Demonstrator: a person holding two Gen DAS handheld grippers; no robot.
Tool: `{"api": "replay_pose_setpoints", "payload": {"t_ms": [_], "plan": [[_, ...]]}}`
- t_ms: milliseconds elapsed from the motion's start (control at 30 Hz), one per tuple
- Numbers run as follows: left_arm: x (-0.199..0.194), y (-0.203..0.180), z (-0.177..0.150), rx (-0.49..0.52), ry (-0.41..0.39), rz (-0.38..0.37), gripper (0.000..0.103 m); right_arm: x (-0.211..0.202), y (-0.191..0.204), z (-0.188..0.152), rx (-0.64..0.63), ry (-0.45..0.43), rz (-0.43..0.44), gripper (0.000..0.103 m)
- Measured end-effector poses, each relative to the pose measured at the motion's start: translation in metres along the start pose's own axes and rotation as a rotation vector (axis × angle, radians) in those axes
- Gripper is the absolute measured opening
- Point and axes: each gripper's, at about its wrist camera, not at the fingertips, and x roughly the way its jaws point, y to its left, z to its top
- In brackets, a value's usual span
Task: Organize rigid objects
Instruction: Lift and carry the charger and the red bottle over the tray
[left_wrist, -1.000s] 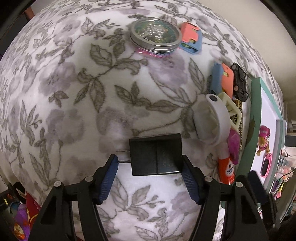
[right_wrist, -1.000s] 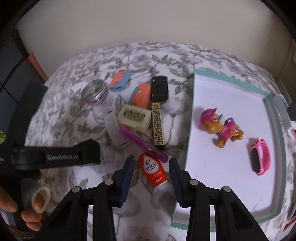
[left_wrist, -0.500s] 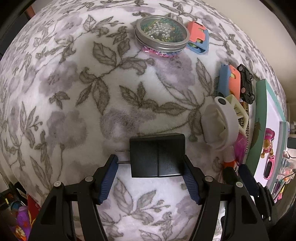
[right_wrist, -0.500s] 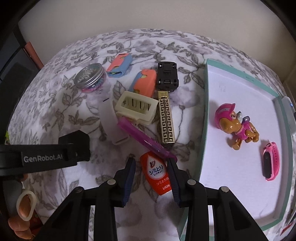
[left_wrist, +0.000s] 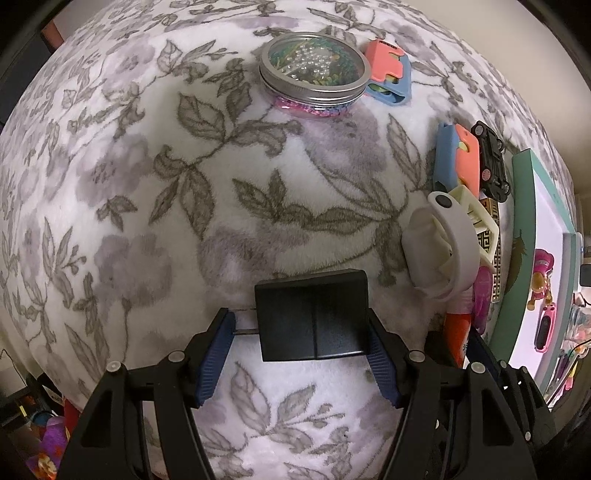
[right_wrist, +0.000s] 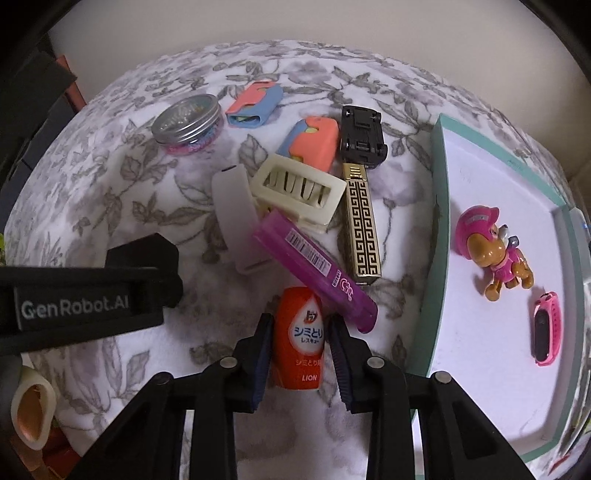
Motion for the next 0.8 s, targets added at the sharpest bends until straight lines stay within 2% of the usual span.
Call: {"api": "replay_pose_setpoints", "payload": {"t_ms": [233,333,600,800], "plan": [[0.0,-0.012,0.004,0.044,-0.02,0.044,0.07,-0.002,0.01,-0.003,-0.021,-0.014,-0.027,0.028],[0.0,-0.019,0.004,0.057,-0.026,0.055,0.07,-0.003,0.009,-0.004,-0.008,-0.008,-0.009,0.028],[-0.004,-0.017,0.005,0.043,-0.032,0.034,0.069,-0.017,0.006,-0.007,0.031,-0.004,0.063,0.028],[-0.028,-0.009,0.01,0.024,-0.094,0.006,0.069,-0.035,0.007,-0.007,0.041,-0.029,0.098,0.028]]}}
